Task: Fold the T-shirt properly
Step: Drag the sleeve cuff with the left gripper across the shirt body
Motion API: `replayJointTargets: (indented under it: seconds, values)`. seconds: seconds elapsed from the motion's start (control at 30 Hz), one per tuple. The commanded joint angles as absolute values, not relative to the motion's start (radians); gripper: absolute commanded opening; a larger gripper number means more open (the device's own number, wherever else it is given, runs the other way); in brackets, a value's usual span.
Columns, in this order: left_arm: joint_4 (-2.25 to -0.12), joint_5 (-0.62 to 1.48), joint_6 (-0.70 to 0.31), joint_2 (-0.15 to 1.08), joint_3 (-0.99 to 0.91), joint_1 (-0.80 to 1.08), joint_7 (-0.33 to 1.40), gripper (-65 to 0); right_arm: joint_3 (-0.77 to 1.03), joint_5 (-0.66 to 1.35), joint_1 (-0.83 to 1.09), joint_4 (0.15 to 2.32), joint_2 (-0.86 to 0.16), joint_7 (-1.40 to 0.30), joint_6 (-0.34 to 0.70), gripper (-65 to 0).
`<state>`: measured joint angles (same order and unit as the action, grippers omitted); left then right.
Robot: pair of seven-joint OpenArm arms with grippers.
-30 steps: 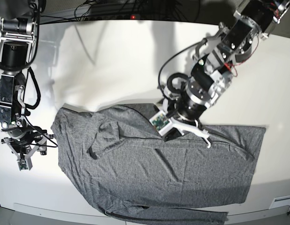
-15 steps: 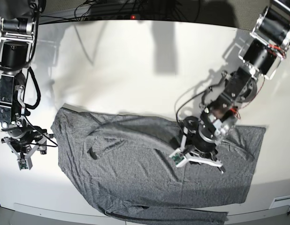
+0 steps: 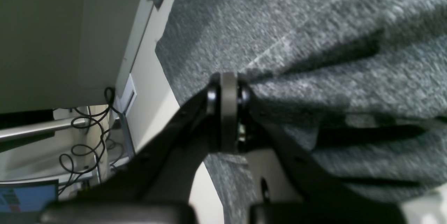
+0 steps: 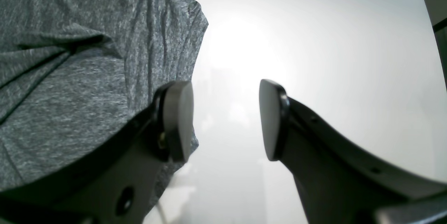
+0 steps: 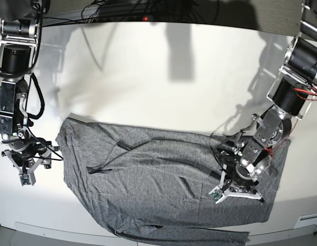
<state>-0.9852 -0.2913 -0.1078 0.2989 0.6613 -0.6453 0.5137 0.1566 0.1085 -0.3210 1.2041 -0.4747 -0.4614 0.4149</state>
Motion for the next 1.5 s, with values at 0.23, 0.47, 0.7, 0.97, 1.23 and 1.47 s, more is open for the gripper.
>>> replayJointTargets:
  seconds: [0.23,0.47,0.7,0.97,1.23,1.47]
  values:
    - [-0.815,-0.283,-0.095,0.302,0.654,-0.743,0.408,-65.0,0.163,0.117,-0.345,1.221,-0.490,-0.436,0.408,-34.6]
    - [-0.698,-0.282,-0.095,0.302,0.654,-0.756,0.319,-65.0,0.163,0.117,-0.345,1.221,-0.490,-0.436,0.408,-34.6]
    - [-0.667,-0.279,-0.095,0.302,0.654,-0.757,0.186,-65.0,0.163,0.156,-0.345,1.221,-0.490,-0.447,0.409,-34.6]
    - [-0.667,-0.376,-0.094,0.319,0.654,-0.757,0.096,-65.0,0.163,0.165,-0.345,1.221,-0.490,-0.451,0.410,-34.6]
    - [-0.667,-0.400,-0.097,0.350,0.654,-0.779,0.091,-65.0,0.163,0.165,-0.345,1.221,-0.490,-0.453,0.410,-34.6]
    - [-0.667,-0.410,-0.097,0.384,0.655,-0.781,0.058,-65.0,0.163,0.165,-0.345,1.221,-0.490,-0.458,0.410,-34.6]
